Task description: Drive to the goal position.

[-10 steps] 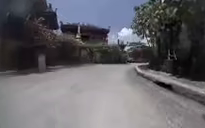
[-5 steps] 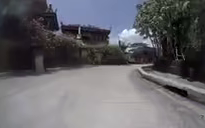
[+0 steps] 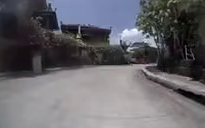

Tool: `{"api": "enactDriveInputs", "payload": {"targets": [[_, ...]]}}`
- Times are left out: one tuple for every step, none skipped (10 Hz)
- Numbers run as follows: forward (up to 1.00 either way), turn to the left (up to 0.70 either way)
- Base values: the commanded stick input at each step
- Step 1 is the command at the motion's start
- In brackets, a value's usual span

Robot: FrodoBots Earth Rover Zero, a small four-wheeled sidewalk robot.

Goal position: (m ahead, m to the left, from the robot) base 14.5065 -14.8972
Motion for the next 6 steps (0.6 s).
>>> {"api": "enactDriveInputs", "payload": {"targets": [[0.85,0.0],[0.85,0.0],[0.85,0.0],[0.85,0.0],[0.85,-0.02],[0.85,-0.28]]}}
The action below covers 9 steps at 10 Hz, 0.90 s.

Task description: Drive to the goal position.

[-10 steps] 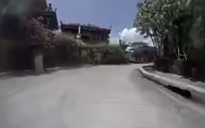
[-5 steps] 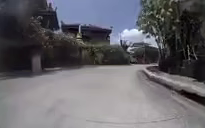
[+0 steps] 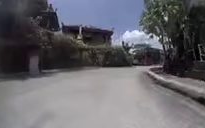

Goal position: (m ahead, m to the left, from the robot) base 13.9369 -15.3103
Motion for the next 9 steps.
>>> {"api": "enactDriveInputs", "payload": {"targets": [[0.85,-0.34],[0.85,-0.34],[0.85,-0.24],[0.85,-0.02],[0.85,0.0],[0.85,0.0],[0.85,0.0],[0.85,0.0],[0.85,0.0]]}}
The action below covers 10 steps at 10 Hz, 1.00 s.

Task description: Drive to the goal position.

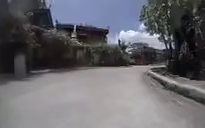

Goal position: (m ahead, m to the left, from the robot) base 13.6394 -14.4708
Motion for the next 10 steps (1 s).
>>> {"api": "enactDriveInputs", "payload": {"targets": [[0.85,0.0],[0.85,0.0],[0.85,0.0],[0.85,0.0],[0.85,0.0],[0.85,0.0],[0.85,0.0],[0.85,0.0],[0.85,0.0],[0.85,0.0]]}}
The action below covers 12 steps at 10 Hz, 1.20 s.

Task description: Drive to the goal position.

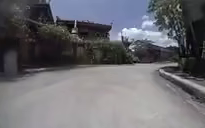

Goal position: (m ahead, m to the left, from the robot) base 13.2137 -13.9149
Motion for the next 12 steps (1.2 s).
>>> {"api": "enactDriveInputs", "payload": {"targets": [[0.85,0.0],[0.85,0.0],[0.85,0.0],[0.85,0.0],[0.85,-0.34],[0.85,-0.34],[0.85,-0.34],[0.85,-0.34],[0.85,-0.34],[0.85,-0.34],[0.85,-0.34],[0.85,-0.34]]}}
